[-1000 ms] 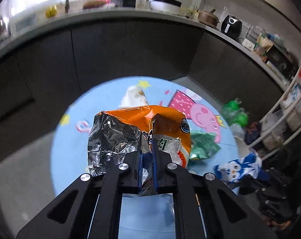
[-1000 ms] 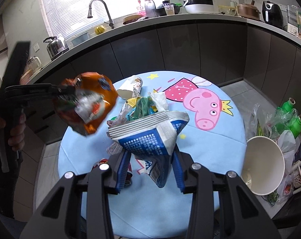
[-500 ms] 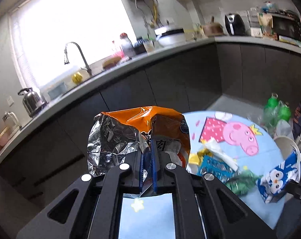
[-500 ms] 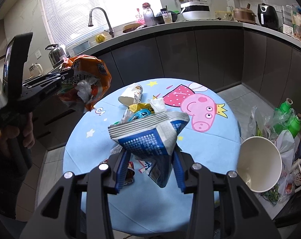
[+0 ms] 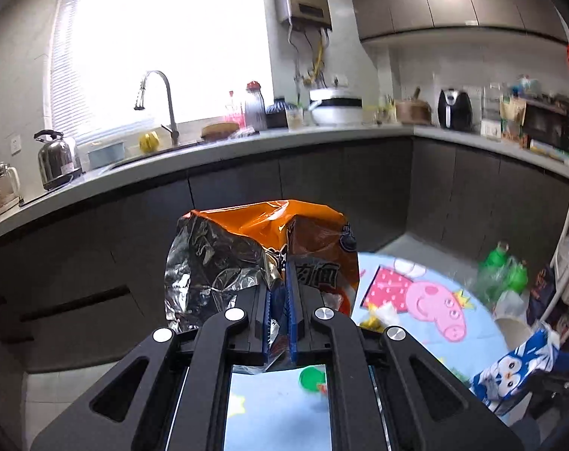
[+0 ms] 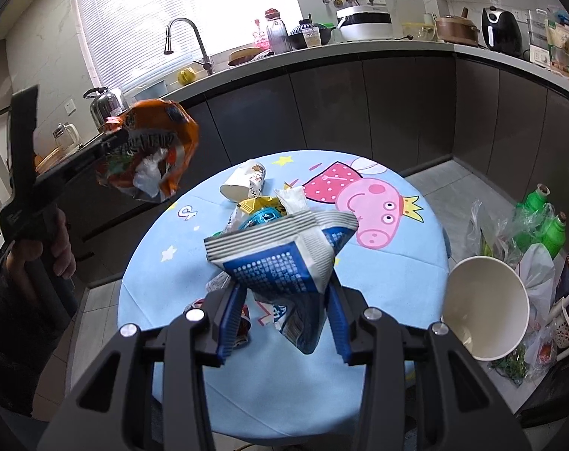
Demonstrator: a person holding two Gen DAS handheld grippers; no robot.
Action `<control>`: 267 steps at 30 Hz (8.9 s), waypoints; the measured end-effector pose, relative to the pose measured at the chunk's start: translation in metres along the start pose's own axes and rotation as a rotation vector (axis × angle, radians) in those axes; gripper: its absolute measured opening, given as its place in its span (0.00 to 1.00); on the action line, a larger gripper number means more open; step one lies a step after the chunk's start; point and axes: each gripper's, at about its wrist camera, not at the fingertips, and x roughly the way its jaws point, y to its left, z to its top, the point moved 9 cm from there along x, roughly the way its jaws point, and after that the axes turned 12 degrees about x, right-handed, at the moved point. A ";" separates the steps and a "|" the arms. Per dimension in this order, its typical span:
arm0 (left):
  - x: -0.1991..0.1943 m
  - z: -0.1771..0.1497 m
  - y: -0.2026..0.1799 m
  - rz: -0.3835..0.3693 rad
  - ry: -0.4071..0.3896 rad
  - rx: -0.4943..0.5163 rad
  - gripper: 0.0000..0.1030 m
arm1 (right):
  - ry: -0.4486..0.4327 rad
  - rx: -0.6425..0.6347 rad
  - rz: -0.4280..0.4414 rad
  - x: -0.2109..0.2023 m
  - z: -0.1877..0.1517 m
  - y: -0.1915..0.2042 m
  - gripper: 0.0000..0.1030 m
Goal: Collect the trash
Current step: 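Carry both held bags over the white bucket bin, then open both tools to drop the bags into the white bin, then move both tools back over the table, then grasp the clear plastic bag with the left tool while the right tool grasps the red snack bag, then carry the clear bag and red snack bag over the white bin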
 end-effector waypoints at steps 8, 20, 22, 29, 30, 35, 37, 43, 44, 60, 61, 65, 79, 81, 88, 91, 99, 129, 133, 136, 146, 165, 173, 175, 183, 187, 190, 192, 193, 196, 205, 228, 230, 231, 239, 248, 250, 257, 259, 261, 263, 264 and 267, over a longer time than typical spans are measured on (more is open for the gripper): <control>-0.002 0.004 -0.004 0.014 -0.048 0.006 0.07 | -0.005 -0.008 0.001 -0.002 0.000 0.004 0.41; 0.006 0.023 -0.025 -0.213 0.052 -0.145 0.07 | -0.039 0.012 0.000 -0.012 0.009 -0.003 0.41; 0.000 0.033 -0.035 -0.284 0.050 -0.174 0.07 | -0.064 0.016 -0.001 -0.020 0.016 -0.005 0.41; -0.020 0.064 -0.090 -0.470 0.058 -0.181 0.07 | -0.184 0.055 -0.030 -0.063 0.046 -0.036 0.41; -0.023 0.066 -0.099 -0.492 0.059 -0.179 0.07 | -0.200 0.064 -0.040 -0.070 0.050 -0.044 0.41; -0.028 0.079 -0.159 -0.610 0.073 -0.146 0.07 | -0.264 0.109 -0.110 -0.098 0.063 -0.089 0.41; -0.027 0.082 -0.183 -0.653 0.085 -0.130 0.07 | -0.283 0.135 -0.143 -0.107 0.066 -0.111 0.41; -0.015 0.082 -0.253 -0.787 0.149 -0.102 0.07 | -0.295 0.223 -0.229 -0.116 0.061 -0.178 0.41; -0.010 0.080 -0.267 -0.809 0.165 -0.096 0.07 | -0.292 0.241 -0.239 -0.115 0.059 -0.189 0.41; 0.081 0.021 -0.445 -0.842 0.357 0.121 0.07 | -0.206 0.390 -0.352 -0.084 0.017 -0.289 0.41; 0.086 0.015 -0.451 -0.844 0.369 0.124 0.07 | -0.202 0.396 -0.358 -0.082 0.014 -0.294 0.41; 0.107 -0.006 -0.462 -0.828 0.403 0.143 0.08 | -0.185 0.427 -0.370 -0.075 0.008 -0.312 0.41; 0.105 0.027 -0.427 -0.716 0.265 0.055 0.92 | -0.145 0.445 -0.343 -0.044 0.004 -0.327 0.41; 0.103 0.029 -0.418 -0.700 0.262 0.040 0.92 | -0.123 0.456 -0.336 -0.031 -0.001 -0.329 0.41; 0.097 0.027 -0.389 -0.666 0.267 0.010 0.92 | -0.043 0.488 -0.285 0.029 -0.022 -0.332 0.41; 0.093 0.026 -0.378 -0.654 0.269 -0.002 0.92 | -0.002 0.490 -0.285 0.055 -0.031 -0.332 0.42; 0.083 0.031 -0.345 -0.628 0.256 -0.047 0.92 | -0.023 0.439 -0.308 0.062 -0.028 -0.325 0.89; -0.038 -0.110 -0.009 -0.252 0.355 -0.342 0.92 | 0.085 -0.002 0.108 0.001 -0.027 0.002 0.97; -0.040 -0.136 0.018 -0.208 0.374 -0.367 0.92 | 0.166 -0.052 0.165 0.016 -0.050 0.044 0.96; -0.038 -0.152 0.026 -0.200 0.384 -0.372 0.92 | 0.216 -0.097 0.182 0.026 -0.067 0.064 0.95; -0.022 -0.171 0.029 -0.242 0.399 -0.375 0.92 | 0.235 -0.222 0.179 0.066 -0.054 0.085 0.58; 0.038 -0.191 0.018 -0.270 0.465 -0.327 0.78 | 0.369 -0.312 0.118 0.106 -0.093 0.064 0.26; 0.074 -0.179 -0.001 -0.311 0.475 -0.265 0.62 | 0.341 -0.266 0.136 0.098 -0.084 0.065 0.08; 0.081 -0.180 -0.006 -0.311 0.486 -0.250 0.56 | 0.328 -0.259 0.137 0.094 -0.079 0.066 0.08; 0.093 -0.189 -0.014 -0.317 0.524 -0.239 0.42 | 0.305 -0.214 0.124 0.089 -0.070 0.060 0.08; 0.095 -0.191 -0.015 -0.324 0.538 -0.242 0.35 | 0.301 -0.203 0.117 0.091 -0.069 0.058 0.08; 0.095 -0.192 -0.016 -0.325 0.541 -0.244 0.29 | 0.296 -0.197 0.112 0.090 -0.068 0.056 0.08; 0.095 -0.192 -0.016 -0.324 0.543 -0.238 0.24 | 0.292 -0.192 0.111 0.089 -0.067 0.056 0.08; 0.094 -0.192 -0.016 -0.324 0.544 -0.238 0.23 | 0.290 -0.191 0.110 0.089 -0.067 0.055 0.08; 0.090 -0.191 -0.015 -0.326 0.541 -0.248 0.18 | 0.281 -0.186 0.109 0.086 -0.065 0.055 0.08; 0.057 -0.160 -0.019 -0.326 0.483 -0.219 0.15 | 0.240 -0.168 0.098 0.077 -0.056 0.052 0.08; -0.020 -0.074 -0.074 -0.407 0.393 -0.119 0.15 | 0.055 -0.064 0.028 0.017 -0.003 0.006 0.08; -0.023 -0.067 -0.082 -0.418 0.384 -0.108 0.15 | 0.039 -0.050 0.021 0.012 0.001 -0.001 0.08; -0.023 -0.064 -0.085 -0.422 0.380 -0.104 0.15 | 0.032 -0.044 0.019 0.009 0.003 -0.004 0.08; -0.024 -0.036 -0.121 -0.457 0.349 -0.037 0.15 | -0.020 0.016 0.009 -0.010 0.015 -0.034 0.08; -0.018 -0.013 -0.170 -0.510 0.337 0.035 0.15 | -0.060 0.099 -0.017 -0.023 0.023 -0.074 0.08; -0.016 -0.008 -0.183 -0.526 0.334 0.050 0.15 | -0.071 0.117 -0.026 -0.027 0.025 -0.085 0.08; -0.004 0.006 -0.233 -0.601 0.336 0.102 0.15 | -0.100 0.189 -0.069 -0.036 0.025 -0.127 0.08; -0.002 0.008 -0.247 -0.623 0.336 0.120 0.15 | -0.109 0.215 -0.083 -0.038 0.024 -0.141 0.08; 0.002 0.010 -0.261 -0.640 0.338 0.140 0.15 | -0.115 0.242 -0.094 -0.040 0.023 -0.155 0.08; 0.005 0.013 -0.276 -0.657 0.339 0.158 0.15 | -0.121 0.271 -0.109 -0.041 0.021 -0.171 0.08; 0.006 0.014 -0.283 -0.666 0.340 0.165 0.15 | -0.122 0.286 -0.115 -0.041 0.020 -0.179 0.08; 0.012 0.017 -0.305 -0.700 0.343 0.185 0.15 | -0.127 0.326 -0.137 -0.042 0.018 -0.201 0.08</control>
